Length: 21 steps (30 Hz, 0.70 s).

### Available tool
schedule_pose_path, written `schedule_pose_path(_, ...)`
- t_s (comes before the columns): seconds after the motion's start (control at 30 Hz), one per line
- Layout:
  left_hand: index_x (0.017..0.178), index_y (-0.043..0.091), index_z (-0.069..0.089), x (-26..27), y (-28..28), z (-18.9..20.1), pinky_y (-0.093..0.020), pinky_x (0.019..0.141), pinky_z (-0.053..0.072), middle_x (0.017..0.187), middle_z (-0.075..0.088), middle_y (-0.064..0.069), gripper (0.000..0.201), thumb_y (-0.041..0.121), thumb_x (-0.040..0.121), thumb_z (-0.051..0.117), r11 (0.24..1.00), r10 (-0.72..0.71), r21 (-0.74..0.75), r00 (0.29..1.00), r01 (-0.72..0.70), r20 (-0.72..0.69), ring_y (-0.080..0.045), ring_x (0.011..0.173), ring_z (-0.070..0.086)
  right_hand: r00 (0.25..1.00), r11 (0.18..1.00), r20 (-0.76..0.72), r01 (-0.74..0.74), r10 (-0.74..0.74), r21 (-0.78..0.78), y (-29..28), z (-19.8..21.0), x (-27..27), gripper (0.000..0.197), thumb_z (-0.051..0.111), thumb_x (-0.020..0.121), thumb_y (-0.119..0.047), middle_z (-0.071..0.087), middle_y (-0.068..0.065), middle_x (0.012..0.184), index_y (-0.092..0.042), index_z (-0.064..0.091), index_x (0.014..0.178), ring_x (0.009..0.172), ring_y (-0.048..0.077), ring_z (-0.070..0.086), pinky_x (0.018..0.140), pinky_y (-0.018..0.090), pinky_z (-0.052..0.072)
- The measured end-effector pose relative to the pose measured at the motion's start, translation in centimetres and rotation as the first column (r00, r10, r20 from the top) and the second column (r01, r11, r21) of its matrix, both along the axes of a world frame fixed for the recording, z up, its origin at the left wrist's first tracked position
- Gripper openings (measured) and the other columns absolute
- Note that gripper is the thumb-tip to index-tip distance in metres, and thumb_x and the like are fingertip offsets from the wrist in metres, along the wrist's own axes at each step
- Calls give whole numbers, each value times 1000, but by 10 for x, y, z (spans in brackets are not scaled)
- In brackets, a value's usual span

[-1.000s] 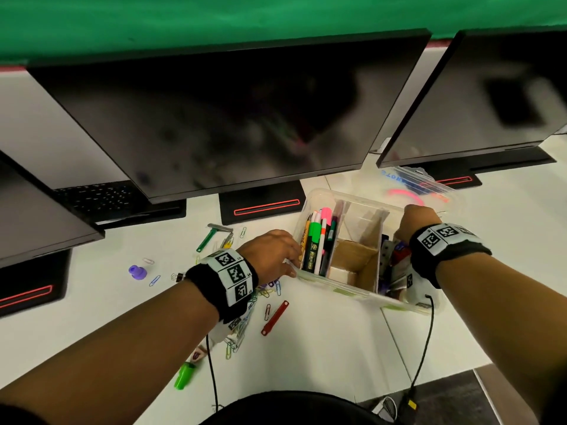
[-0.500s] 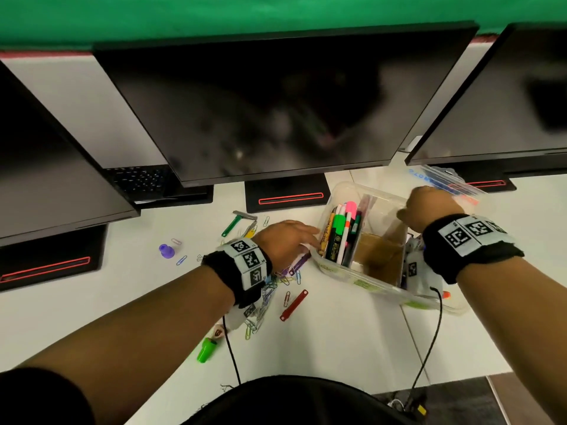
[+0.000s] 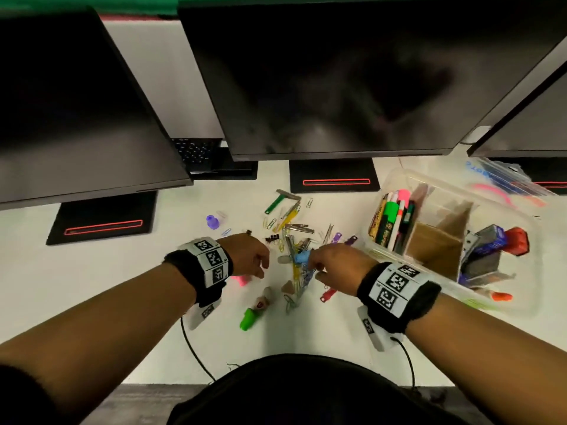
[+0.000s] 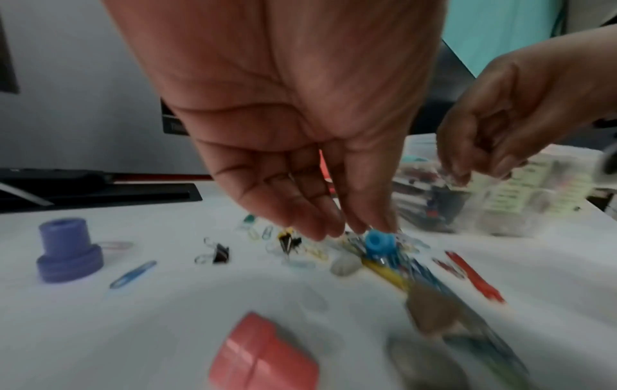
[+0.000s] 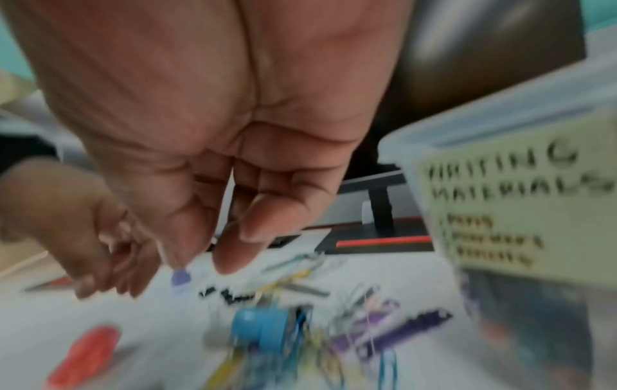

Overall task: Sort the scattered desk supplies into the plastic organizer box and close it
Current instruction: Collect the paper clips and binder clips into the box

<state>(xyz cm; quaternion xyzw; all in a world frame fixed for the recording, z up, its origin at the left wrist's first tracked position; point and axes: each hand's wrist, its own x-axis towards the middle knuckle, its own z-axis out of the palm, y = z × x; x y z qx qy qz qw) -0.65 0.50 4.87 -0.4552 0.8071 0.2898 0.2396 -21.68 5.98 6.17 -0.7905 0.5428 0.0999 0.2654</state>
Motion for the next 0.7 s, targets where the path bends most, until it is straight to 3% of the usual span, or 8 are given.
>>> schedule_pose_path(0.13,114,20,60,5,22,-21,-23,77,38,112,64,-1,41,42,81,67,998,-53,36,997,52,50,-20,106,58,999,995,7,-43,42,91,0,-38,18,27,53,89,-19,61,6,119,-21,62,114,110,25,57,90,30,45)
schedule_pose_path(0.27,119,17,51,7,39,-39,-31,85,44,118,59,-6,50,44,80,66,997,-79,4,995,79,60,-26,107,57,998,993,57,-17,11,113,-3,-58,35,31,55,89,-35,57,8,124,-17,62,113,116,27,54,95,36,47)
schedule_pose_path(0.33,119,17,46,9,46,-44,-35,85,46,117,57,-7,63,48,71,73,998,-56,21,997,55,58,-28,105,57,998,993,34,-47,44,108,-2,-67,43,35,52,90,-32,54,9,123,-16,57,121,115,28,53,93,38,47)
schedule_pose_path(0.47,126,19,39,16,59,-55,-39,91,47,120,52,-6,82,51,63,79,994,-107,17,993,106,52,-30,106,58,992,987,32,-127,124,98,0,-81,58,34,55,86,-28,51,11,116,-15,54,118,105,31,54,85,41,49)
schedule_pose_path(0.57,134,15,34,25,68,-61,-40,86,51,123,48,-9,78,40,72,75,993,-120,12,993,120,20,-32,105,58,990,988,67,-127,121,83,0,-86,65,38,59,86,-30,47,10,118,-17,54,121,102,30,54,82,35,47)
schedule_pose_path(0.7,134,15,37,37,70,-65,-38,86,50,123,49,-11,57,31,85,64,988,-155,-37,986,153,-58,-31,105,57,985,984,107,-143,132,102,1,-89,72,45,65,81,-34,46,8,118,-20,54,122,102,27,55,82,35,48)
